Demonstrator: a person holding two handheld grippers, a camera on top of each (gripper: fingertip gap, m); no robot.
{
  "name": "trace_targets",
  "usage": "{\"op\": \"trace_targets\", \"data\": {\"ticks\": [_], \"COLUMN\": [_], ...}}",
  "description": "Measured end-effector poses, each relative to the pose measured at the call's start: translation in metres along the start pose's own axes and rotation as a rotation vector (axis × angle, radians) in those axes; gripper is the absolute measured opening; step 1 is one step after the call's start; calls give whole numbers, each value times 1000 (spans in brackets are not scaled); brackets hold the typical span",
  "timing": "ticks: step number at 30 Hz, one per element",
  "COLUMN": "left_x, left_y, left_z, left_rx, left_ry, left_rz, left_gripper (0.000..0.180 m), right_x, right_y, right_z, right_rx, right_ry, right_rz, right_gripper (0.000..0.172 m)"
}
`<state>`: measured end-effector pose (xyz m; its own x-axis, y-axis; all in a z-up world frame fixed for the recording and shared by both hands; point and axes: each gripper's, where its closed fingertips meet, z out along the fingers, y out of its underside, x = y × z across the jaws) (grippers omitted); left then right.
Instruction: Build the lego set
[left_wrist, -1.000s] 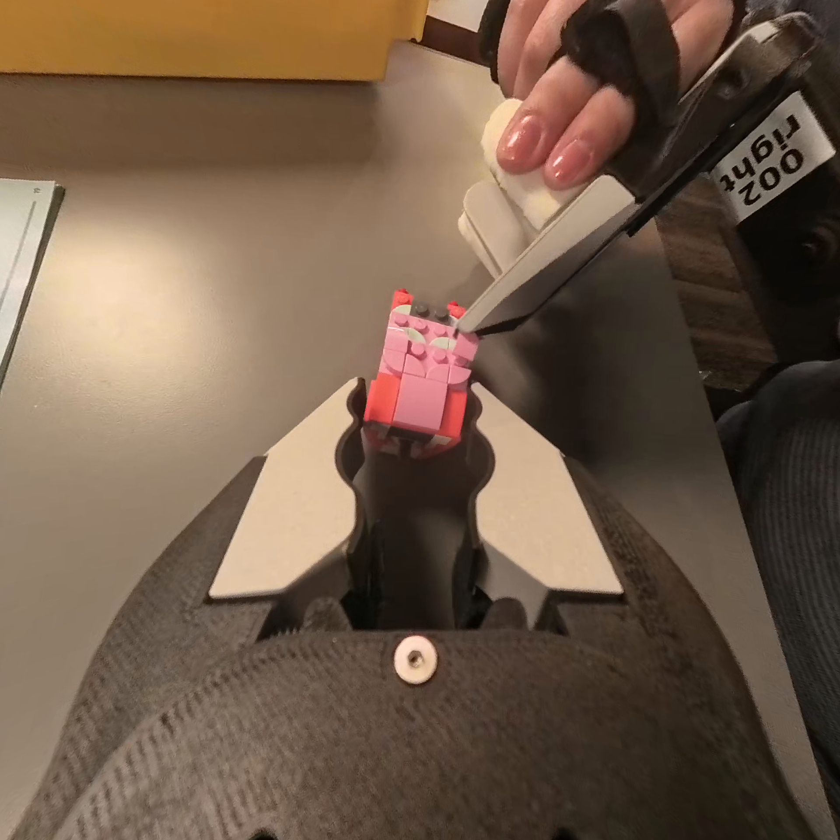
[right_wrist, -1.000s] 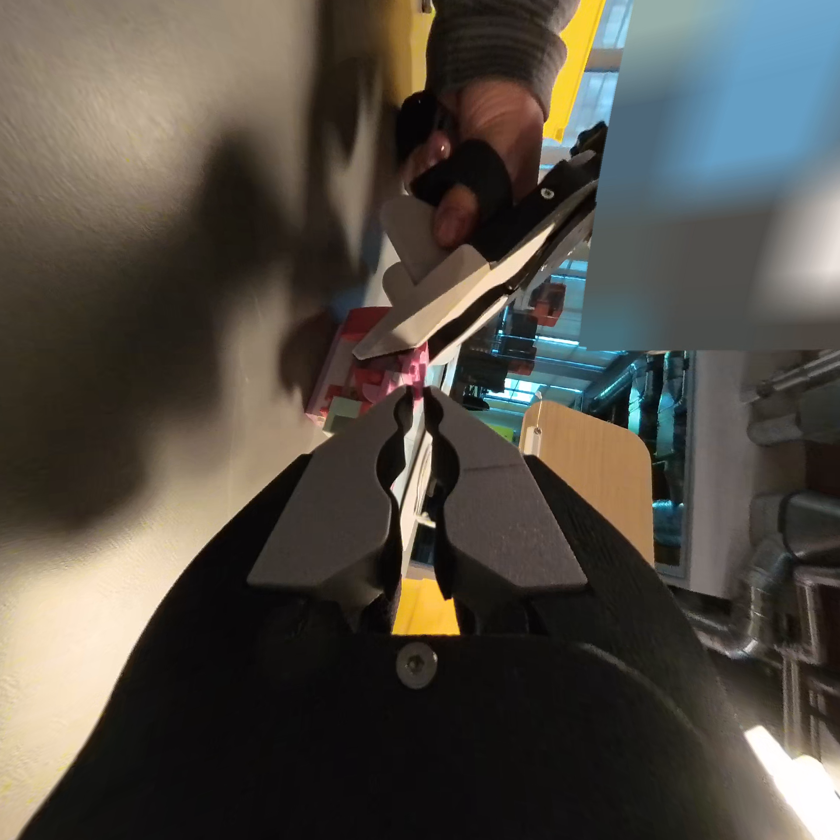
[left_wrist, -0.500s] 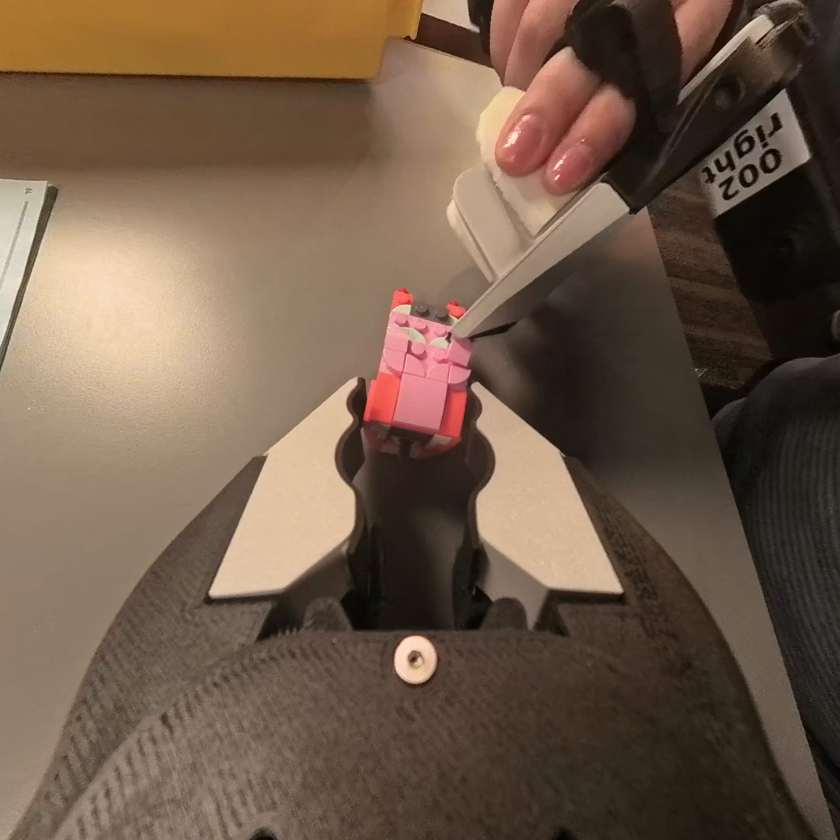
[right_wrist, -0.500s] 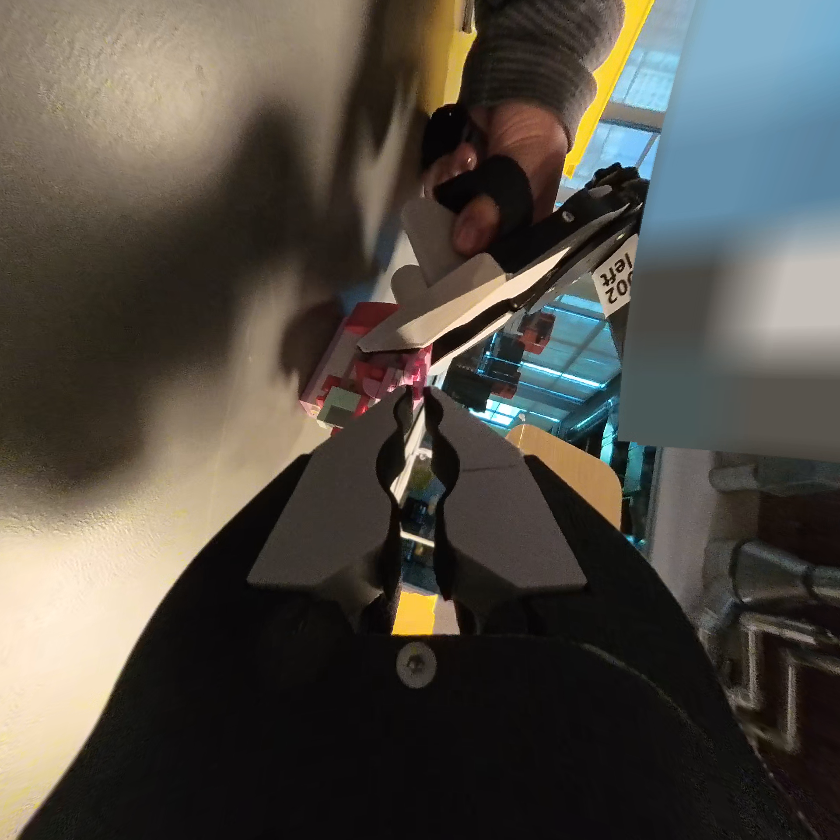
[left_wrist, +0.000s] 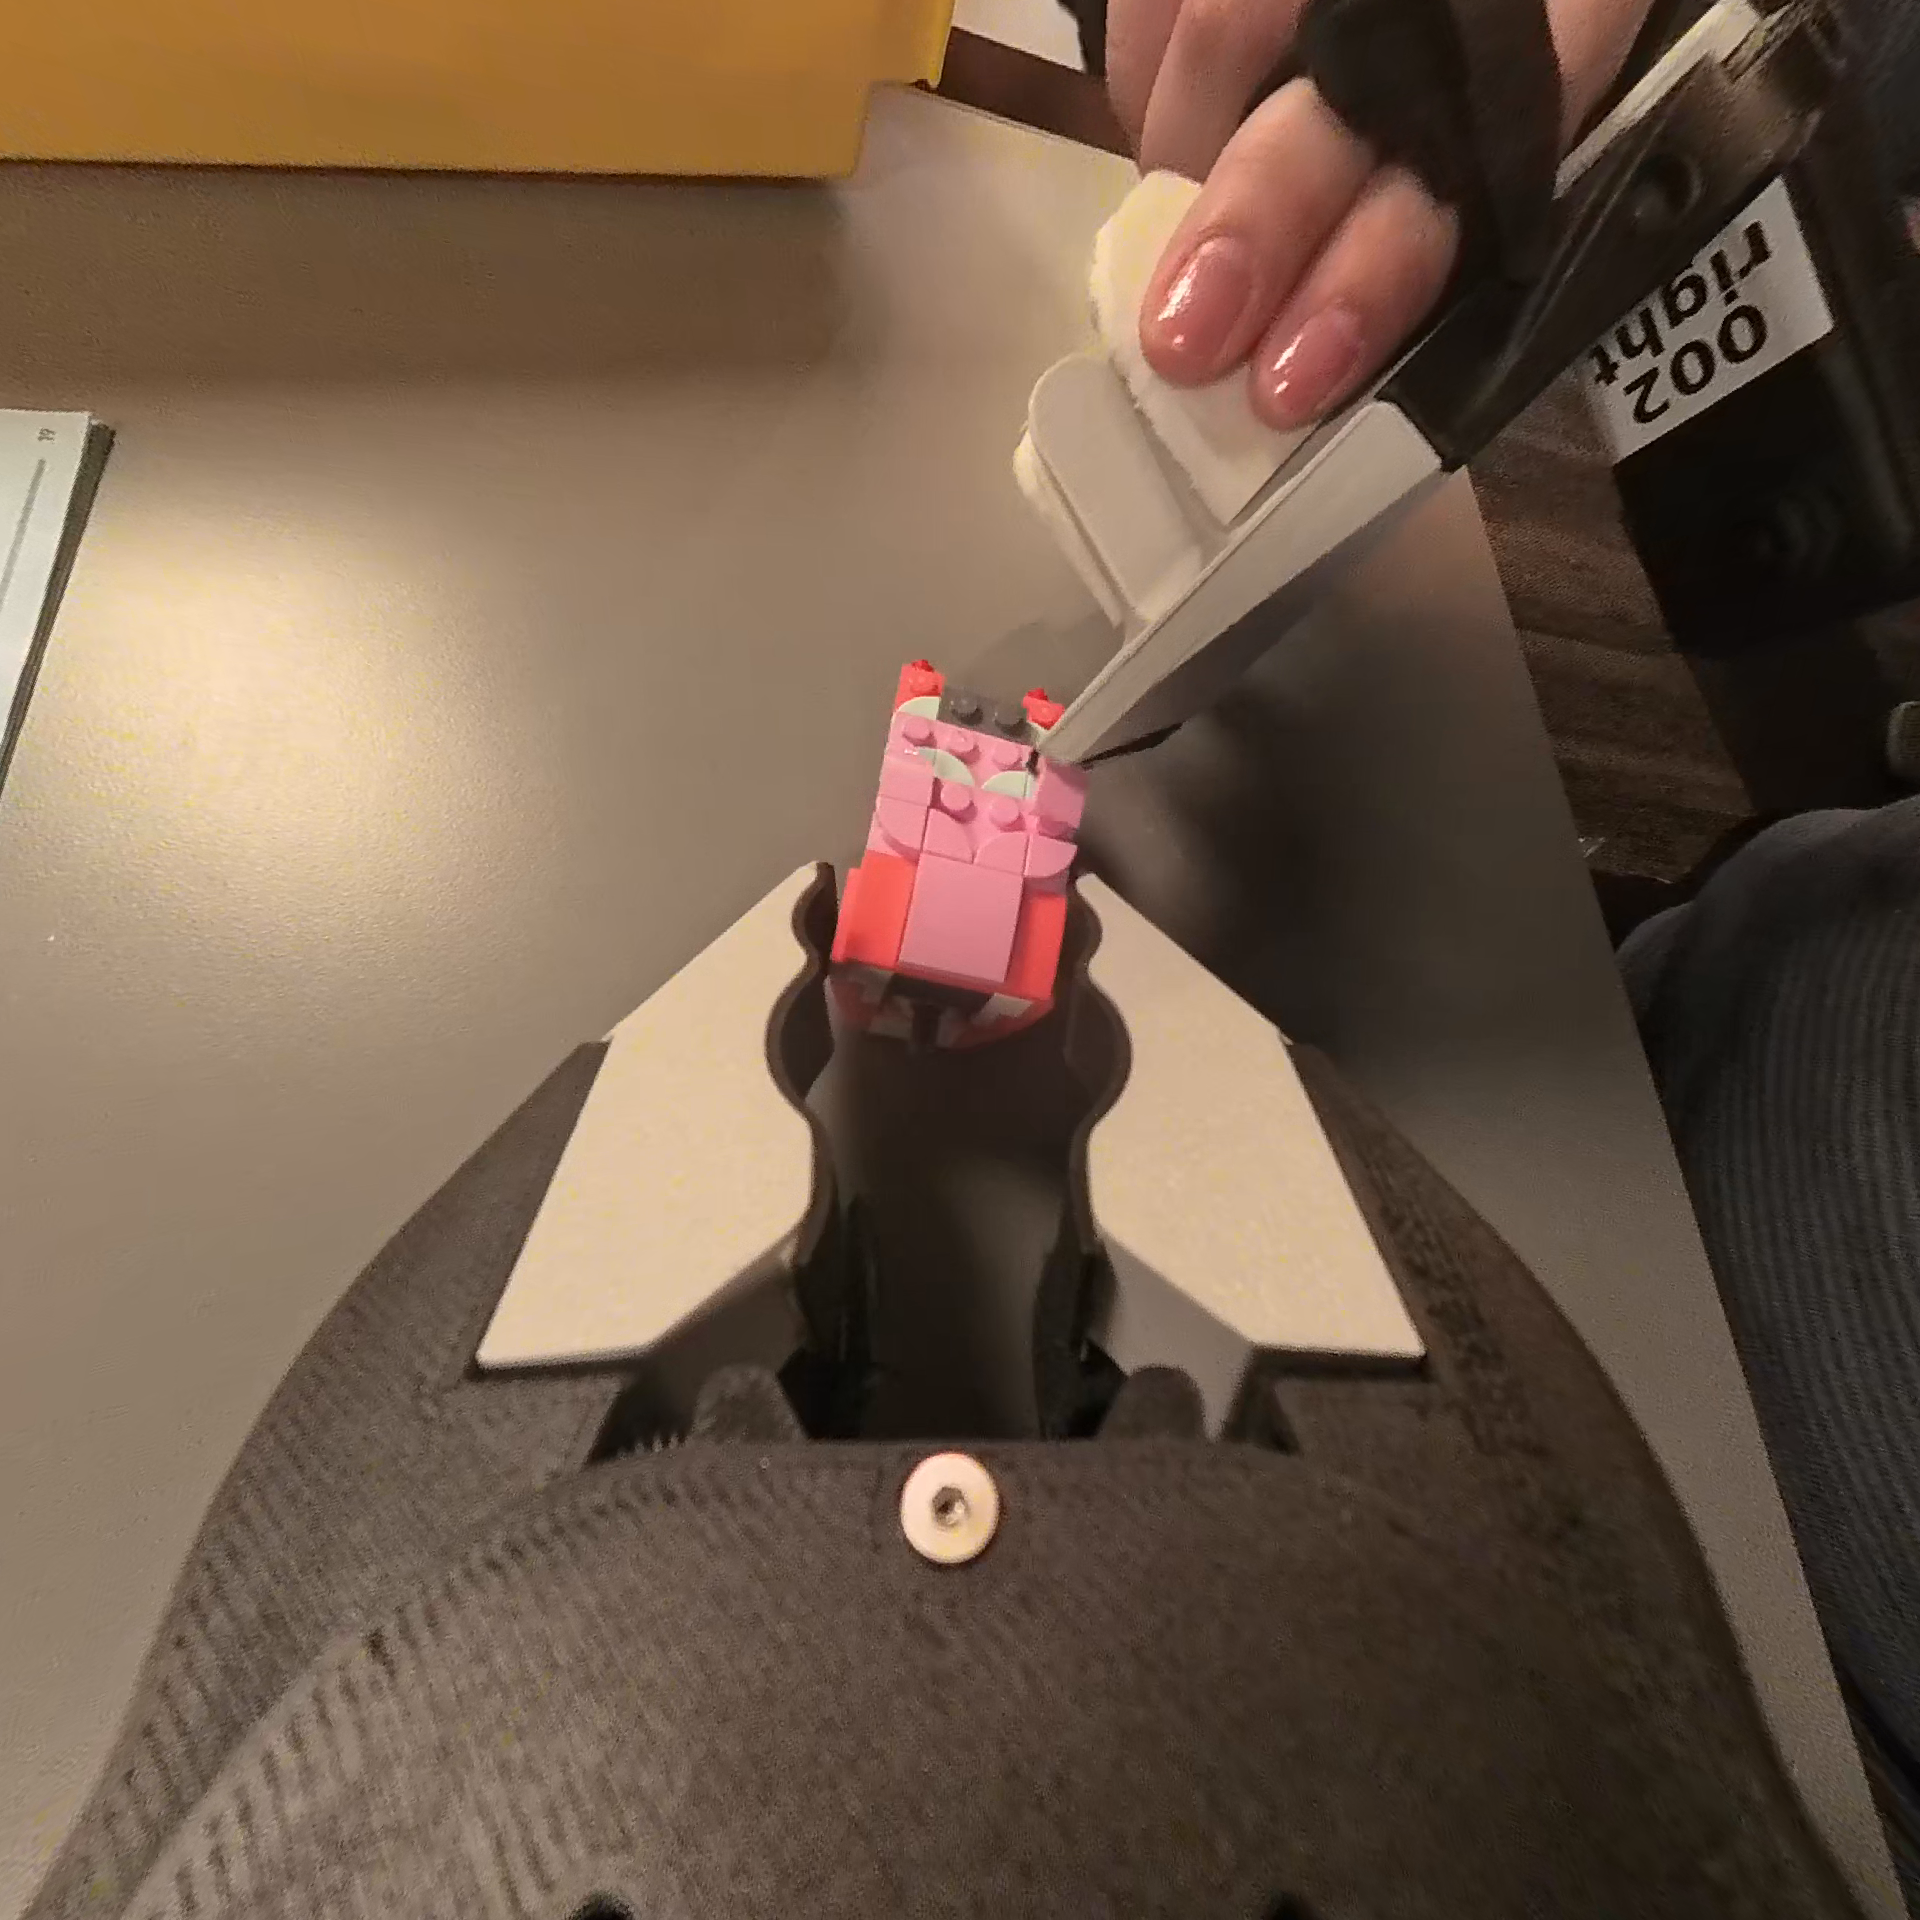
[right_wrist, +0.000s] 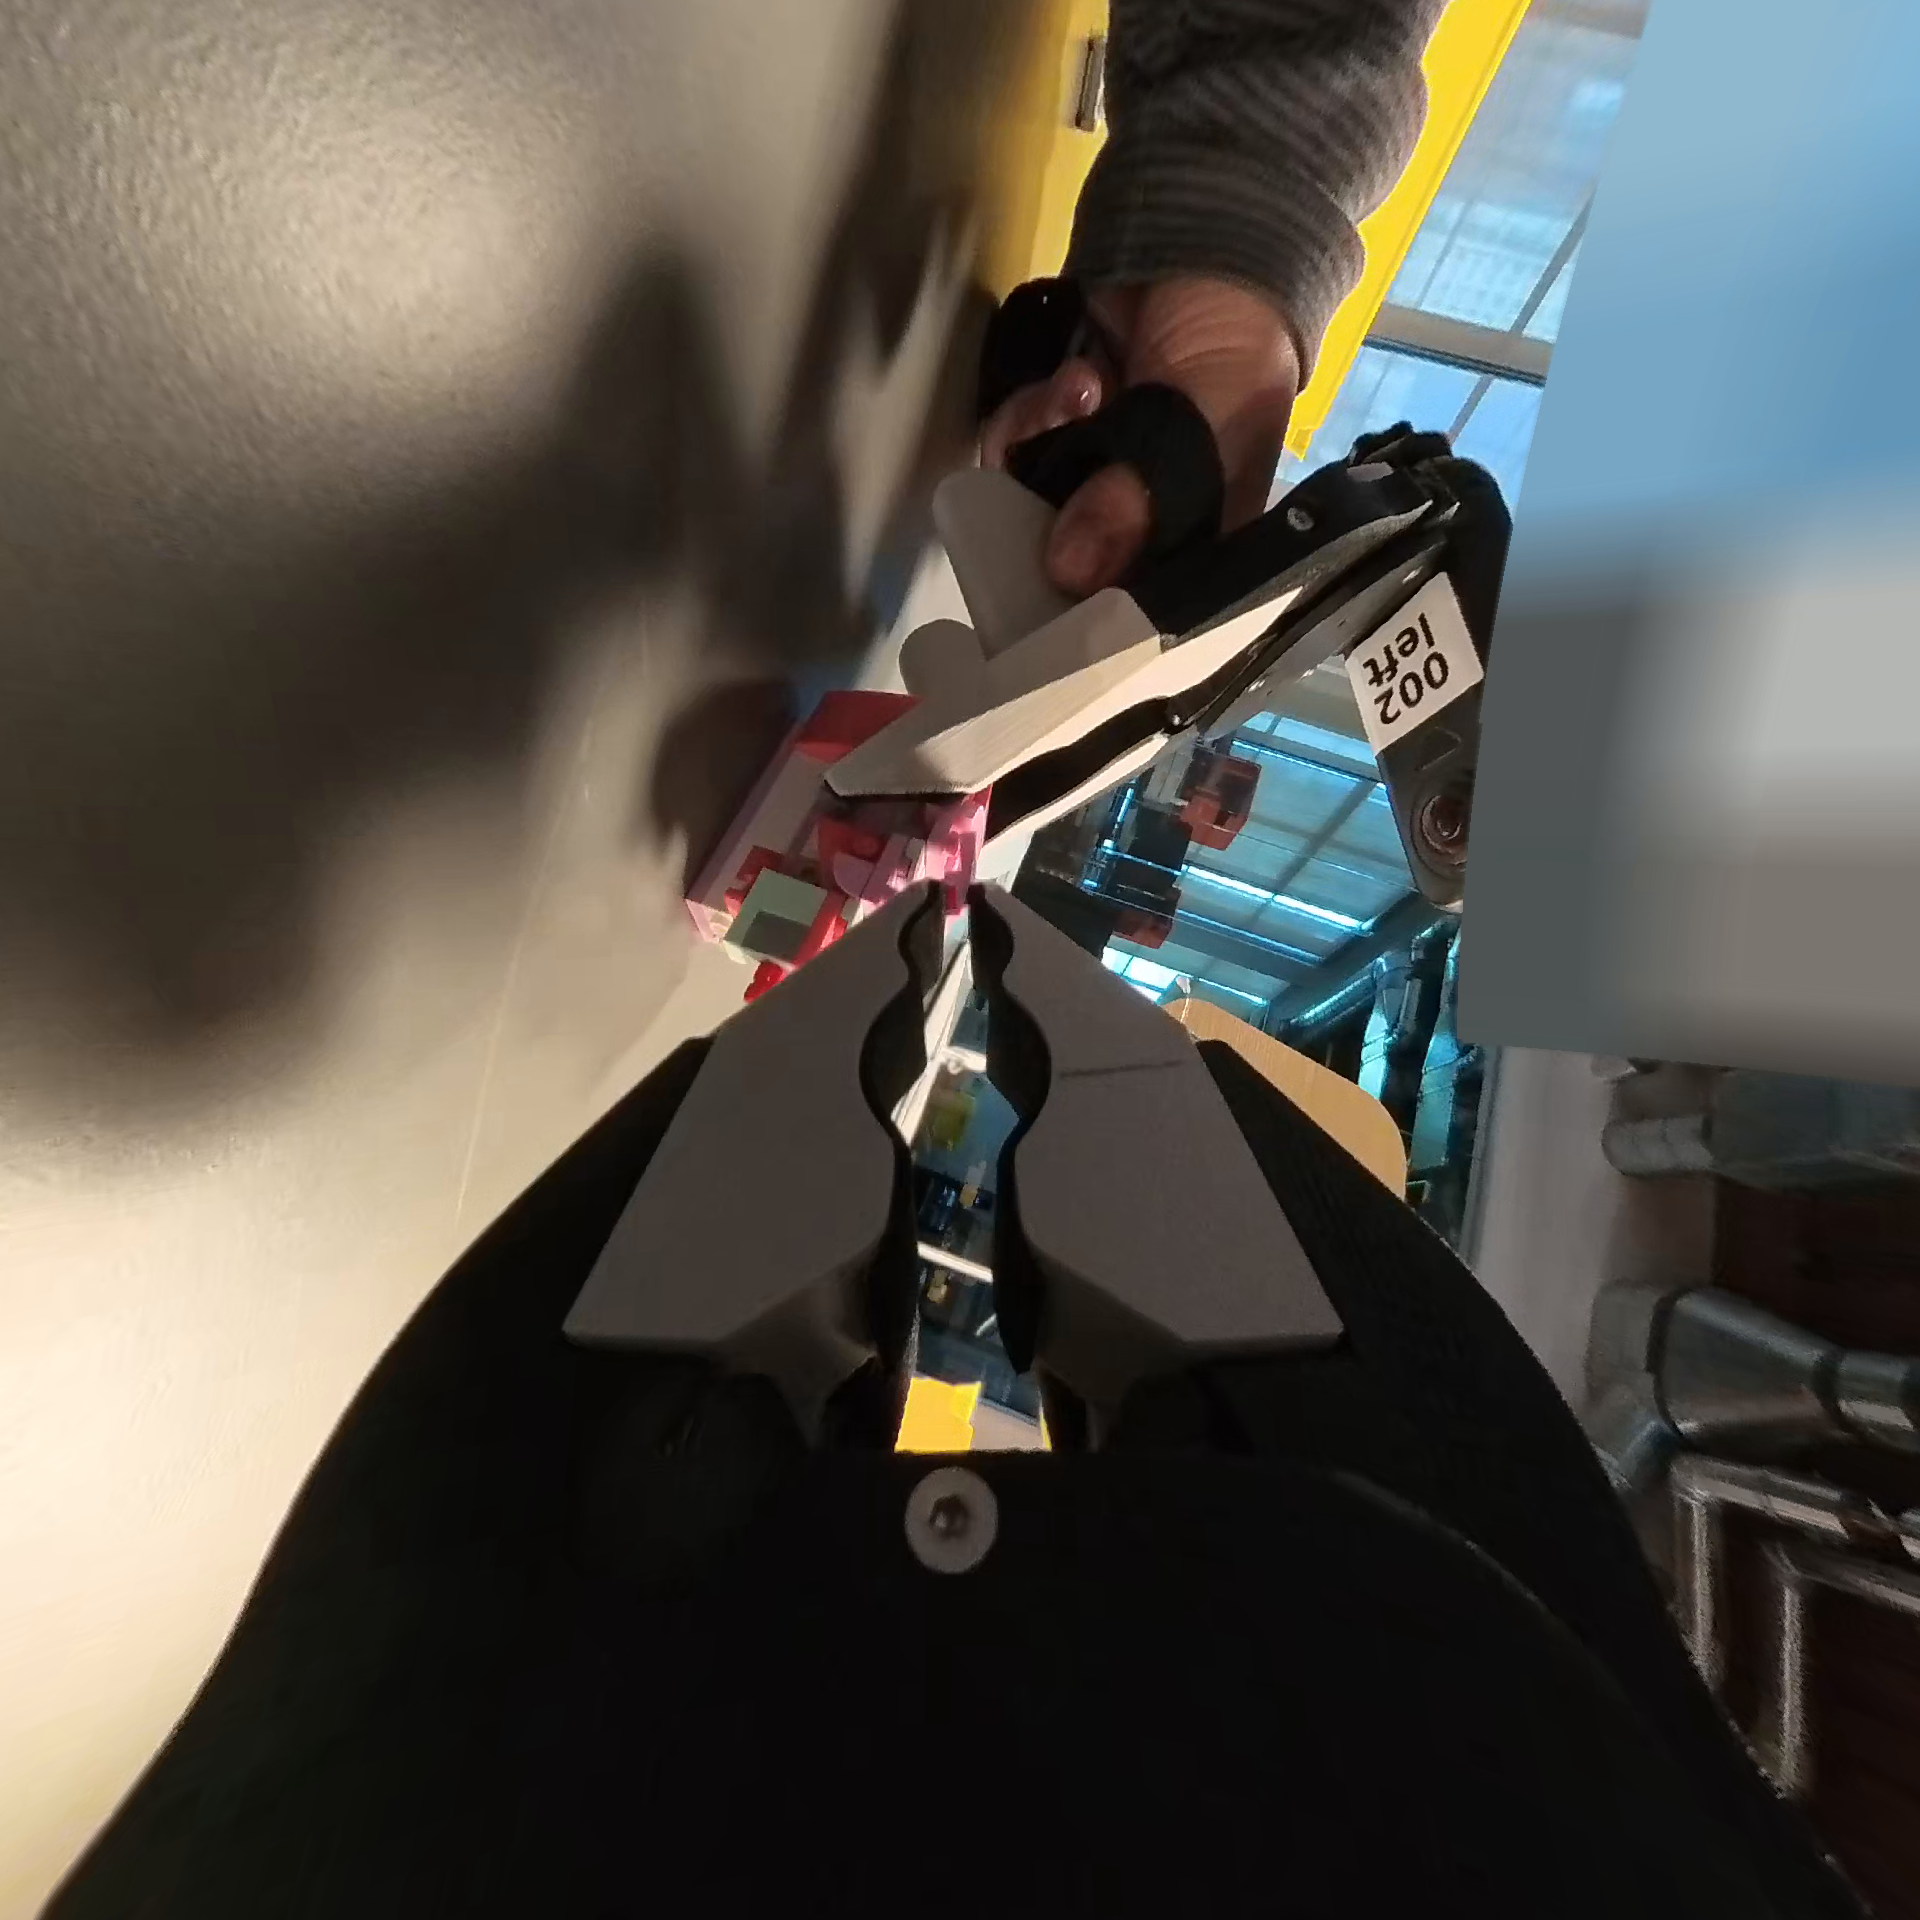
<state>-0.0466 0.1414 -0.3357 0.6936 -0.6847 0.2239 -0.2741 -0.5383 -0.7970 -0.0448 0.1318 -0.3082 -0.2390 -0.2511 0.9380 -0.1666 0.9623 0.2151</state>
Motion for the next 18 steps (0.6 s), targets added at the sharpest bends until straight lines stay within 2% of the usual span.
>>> {"op": "trace_targets", "data": {"ticks": [18], "left_x": [1], "left_y": [0], "left_z": [0], "left_rx": [-1], "left_ry": [4], "left_rz": [2], "left_gripper": [43], "right_x": [0], "right_y": [1], "right_z": [0], "right_rx": [2], "right_ry": [-14], "right_rz": [-58], "right_gripper": [3]}}
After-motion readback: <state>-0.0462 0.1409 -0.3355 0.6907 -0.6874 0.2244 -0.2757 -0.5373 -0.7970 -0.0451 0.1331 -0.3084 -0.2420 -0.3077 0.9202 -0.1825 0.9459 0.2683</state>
